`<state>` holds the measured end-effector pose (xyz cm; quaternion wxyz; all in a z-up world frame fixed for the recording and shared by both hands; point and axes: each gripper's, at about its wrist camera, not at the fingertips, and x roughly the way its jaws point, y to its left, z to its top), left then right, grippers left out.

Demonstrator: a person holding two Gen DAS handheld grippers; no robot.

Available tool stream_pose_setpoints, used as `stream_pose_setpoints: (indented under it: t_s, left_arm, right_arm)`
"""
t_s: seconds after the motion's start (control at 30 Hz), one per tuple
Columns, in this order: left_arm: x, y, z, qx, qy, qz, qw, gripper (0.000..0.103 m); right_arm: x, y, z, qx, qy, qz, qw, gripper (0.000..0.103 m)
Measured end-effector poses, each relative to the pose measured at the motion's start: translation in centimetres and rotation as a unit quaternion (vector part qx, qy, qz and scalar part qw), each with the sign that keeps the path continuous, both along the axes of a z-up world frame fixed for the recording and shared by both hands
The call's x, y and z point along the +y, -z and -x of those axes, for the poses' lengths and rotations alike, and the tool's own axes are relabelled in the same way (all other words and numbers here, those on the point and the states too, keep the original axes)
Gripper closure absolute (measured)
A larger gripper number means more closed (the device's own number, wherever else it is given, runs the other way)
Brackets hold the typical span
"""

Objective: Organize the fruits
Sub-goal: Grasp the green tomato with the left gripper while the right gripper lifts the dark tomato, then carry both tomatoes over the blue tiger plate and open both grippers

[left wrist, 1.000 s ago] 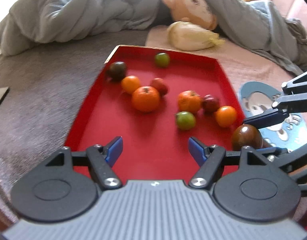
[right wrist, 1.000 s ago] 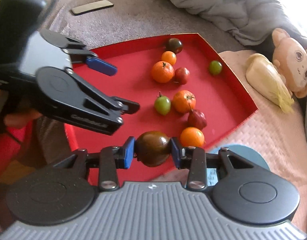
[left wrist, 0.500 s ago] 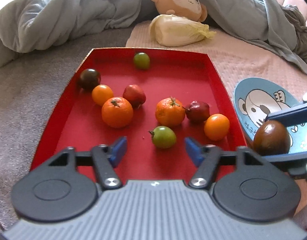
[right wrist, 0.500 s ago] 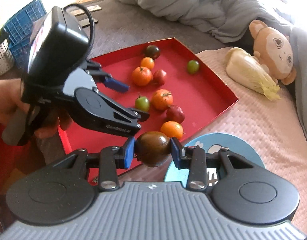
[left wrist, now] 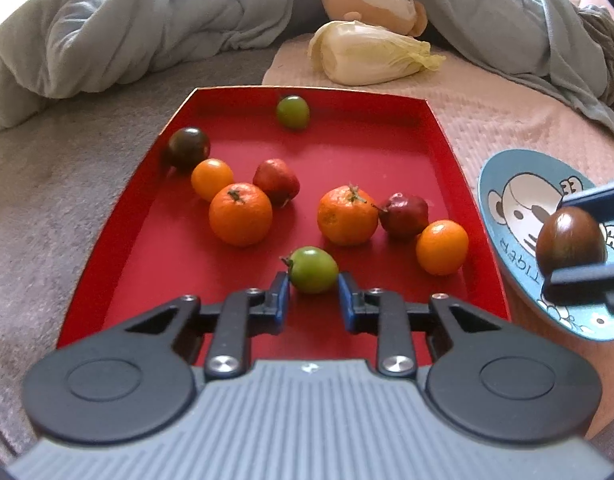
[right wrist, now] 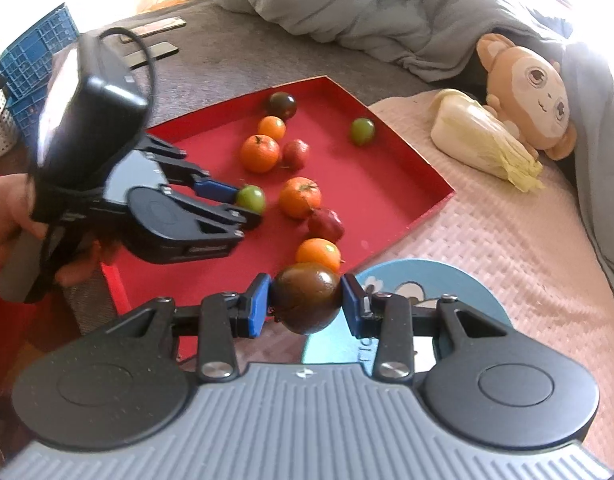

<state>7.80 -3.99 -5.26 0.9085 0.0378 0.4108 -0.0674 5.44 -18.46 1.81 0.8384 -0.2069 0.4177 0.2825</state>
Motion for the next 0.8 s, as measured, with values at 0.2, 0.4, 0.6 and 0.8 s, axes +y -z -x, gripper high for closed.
stream_pose_setpoints:
  t_s: [0.2,0.4,0.6,0.8]
  left_arm:
    - [0.1,-0.5,1.3,0.002,-0.011,-0.007,0.9999,0.074]
    - [-0.8,-1.7,2.2,-0.008,-0.004,-0.011,0.9999,0.074]
    - [-2.5,-2.8,2.6,-0.020,0.011,-0.011,0.9997,0.074]
    - [-4.3,-3.6,2.6,-0.027,0.030,-0.004,0.9992,0.074]
  right_arm:
    - [-1.5,0.0,-0.5,-0.001,0.019,0.004,1.000,0.059]
    - [-3.2,-0.1,-0.4,0.001,0.036,0.003,0.999,0.059]
    - [-5.3,0.0,-0.2,0.004,0.059,0.003,0.998,0.059]
    - [-7.7,0.8,-0.3,0.015,0.089,0.012,0.996,0.059]
